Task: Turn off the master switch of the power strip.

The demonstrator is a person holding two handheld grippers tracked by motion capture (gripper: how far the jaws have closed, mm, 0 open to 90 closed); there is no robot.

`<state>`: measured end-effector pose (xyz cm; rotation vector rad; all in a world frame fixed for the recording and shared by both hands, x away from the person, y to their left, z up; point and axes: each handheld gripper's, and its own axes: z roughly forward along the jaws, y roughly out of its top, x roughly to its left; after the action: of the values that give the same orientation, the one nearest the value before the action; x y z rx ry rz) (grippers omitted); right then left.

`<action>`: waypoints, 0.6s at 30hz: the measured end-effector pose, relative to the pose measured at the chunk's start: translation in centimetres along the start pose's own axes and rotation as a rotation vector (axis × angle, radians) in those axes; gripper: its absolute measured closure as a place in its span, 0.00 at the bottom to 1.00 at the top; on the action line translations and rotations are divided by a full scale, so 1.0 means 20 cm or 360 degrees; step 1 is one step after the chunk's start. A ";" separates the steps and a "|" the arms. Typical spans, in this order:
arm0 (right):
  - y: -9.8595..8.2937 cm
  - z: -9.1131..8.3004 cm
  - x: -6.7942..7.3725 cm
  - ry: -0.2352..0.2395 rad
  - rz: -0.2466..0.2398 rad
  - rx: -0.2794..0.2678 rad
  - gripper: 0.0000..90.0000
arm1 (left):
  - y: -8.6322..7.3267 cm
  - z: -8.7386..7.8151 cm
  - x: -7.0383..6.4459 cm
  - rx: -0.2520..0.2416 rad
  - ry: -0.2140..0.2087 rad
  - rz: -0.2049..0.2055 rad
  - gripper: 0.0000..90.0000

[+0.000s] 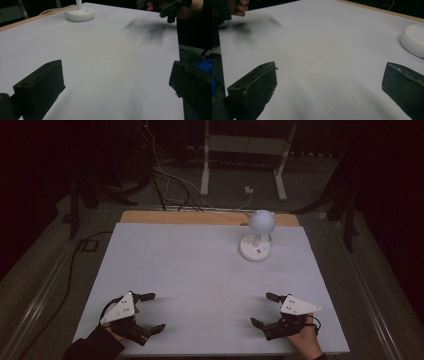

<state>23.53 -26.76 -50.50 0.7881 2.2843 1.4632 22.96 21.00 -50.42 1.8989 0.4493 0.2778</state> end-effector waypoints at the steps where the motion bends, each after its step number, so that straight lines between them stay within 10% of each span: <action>1: 0.00 0.00 0.00 0.0001 -0.0004 0.0012 0.00 | 0.00 0.00 0.00 0.0000 0.0000 0.0000 0.00; 18: 0.00 0.03 0.02 -0.0003 -0.0048 0.0166 0.00 | 0.00 0.00 0.00 0.0006 -0.0007 -0.0002 0.00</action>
<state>23.55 -26.05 -50.71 0.7799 2.3765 1.3390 23.01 21.00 -50.40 1.9023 0.4484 0.2724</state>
